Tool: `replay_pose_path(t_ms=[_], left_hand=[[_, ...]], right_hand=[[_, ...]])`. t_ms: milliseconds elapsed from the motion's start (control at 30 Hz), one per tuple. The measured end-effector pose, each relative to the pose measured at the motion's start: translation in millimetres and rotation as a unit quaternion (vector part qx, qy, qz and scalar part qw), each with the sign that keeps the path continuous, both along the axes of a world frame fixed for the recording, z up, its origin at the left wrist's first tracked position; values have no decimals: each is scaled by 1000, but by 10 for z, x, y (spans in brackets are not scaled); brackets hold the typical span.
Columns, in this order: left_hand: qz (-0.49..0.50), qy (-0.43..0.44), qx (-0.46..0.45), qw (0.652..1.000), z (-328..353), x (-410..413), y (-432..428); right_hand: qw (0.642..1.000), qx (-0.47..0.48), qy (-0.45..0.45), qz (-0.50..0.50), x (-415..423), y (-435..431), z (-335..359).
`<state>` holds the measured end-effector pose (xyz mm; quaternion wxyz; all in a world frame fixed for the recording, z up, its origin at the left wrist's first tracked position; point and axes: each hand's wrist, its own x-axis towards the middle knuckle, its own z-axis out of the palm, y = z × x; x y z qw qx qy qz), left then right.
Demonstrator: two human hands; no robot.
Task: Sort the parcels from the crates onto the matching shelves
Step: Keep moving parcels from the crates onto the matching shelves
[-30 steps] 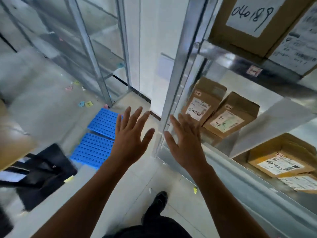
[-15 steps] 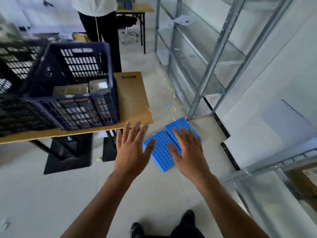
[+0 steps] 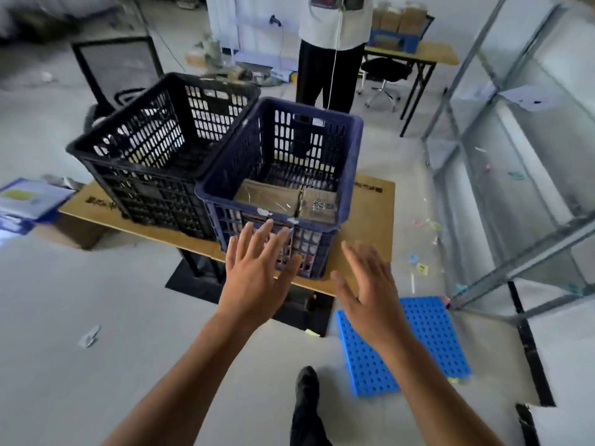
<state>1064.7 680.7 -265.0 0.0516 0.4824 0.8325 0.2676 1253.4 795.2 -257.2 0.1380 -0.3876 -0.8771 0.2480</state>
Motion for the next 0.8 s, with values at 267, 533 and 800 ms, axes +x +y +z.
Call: replay_pose_path(t_ms=[267,533,800], left_hand=[[-19,27,-97,995,-11,-622,1013],[-93,42,-201,974,-202,-1062,1810],[-226,48,-247,941,-469,-1548,2331]], right_hand=[[999,-34,16,38,-624,1127,-169],[998,-57,1,38,-1056,1772,-222],[998,-64,13,-9,-1436,2060,-329]])
